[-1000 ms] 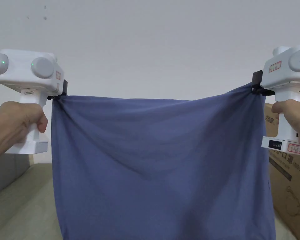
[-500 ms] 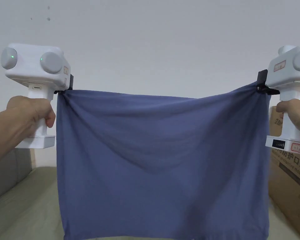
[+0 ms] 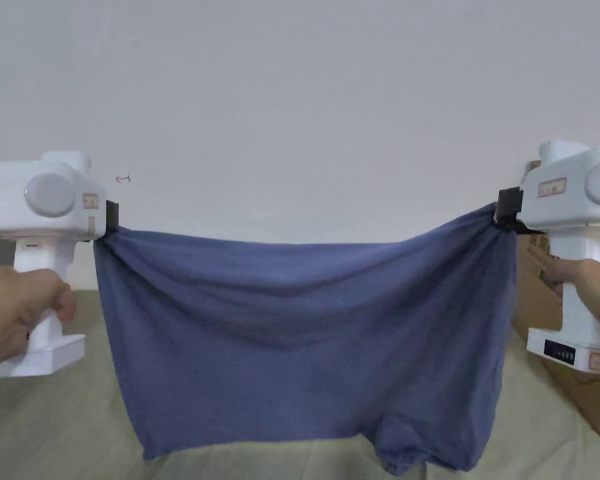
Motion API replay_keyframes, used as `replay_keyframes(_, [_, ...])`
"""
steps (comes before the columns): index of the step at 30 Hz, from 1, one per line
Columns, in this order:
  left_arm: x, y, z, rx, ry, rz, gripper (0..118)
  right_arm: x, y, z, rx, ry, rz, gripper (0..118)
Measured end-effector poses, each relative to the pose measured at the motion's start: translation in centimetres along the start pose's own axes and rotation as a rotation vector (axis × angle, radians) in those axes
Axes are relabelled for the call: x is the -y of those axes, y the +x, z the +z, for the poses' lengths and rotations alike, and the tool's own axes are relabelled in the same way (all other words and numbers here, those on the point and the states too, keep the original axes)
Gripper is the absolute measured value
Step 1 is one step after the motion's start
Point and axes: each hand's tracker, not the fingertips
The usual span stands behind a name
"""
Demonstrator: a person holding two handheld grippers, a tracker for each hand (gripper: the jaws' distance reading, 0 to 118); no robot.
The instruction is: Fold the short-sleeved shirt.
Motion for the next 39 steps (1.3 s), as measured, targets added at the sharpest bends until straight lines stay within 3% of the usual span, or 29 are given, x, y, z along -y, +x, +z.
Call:
replay_keyframes(6, [10.4, -0.4, 2.4, 0.071, -0.071, -0.026, 2, 10.6, 1.6, 2.1, -0.058, -0.121, -0.027, 2])
replay_keyframes(11, [18.8, -1.1, 5.2, 0.136, -0.163, -0.072, 2, 20.7, 3.3, 5.1, -0.076, -0.262, 0.029, 2])
replay_keyframes(14, [23.7, -1.9, 8.2, 0.169, -0.189, -0.075, 2, 26.4, 4.7, 8.4, -0.128, -0.316, -0.002, 2])
replay_keyframes(19, [30.0, -2.7, 13.5, 0.197, -0.249, -0.048, 2, 33.4, 5.9, 14.1, -0.122, -0.326, 0.074, 2])
replay_keyframes(23, [33.8, -2.7, 16.6, 0.182, -0.286, -0.169, 2, 37.1, 7.0, 17.0, -0.144, -0.352, 0.042, 2])
replay_keyframes(29, [37.6, -4.3, 19.0, 0.18, -0.319, -0.12, 2, 40.3, 6.9, 20.2, -0.143, -0.393, 0.114, 2])
replay_keyframes(33, [39.6, -4.7, 19.5, 0.176, -0.353, -0.098, 2, 41.8, 7.3, 20.7, -0.145, -0.428, 0.094, 2])
replay_keyframes(39, [42.4, -3.5, 20.5, 0.184, -0.378, -0.207, 2, 44.1, 7.2, 20.5, -0.139, -0.495, 0.098, 2])
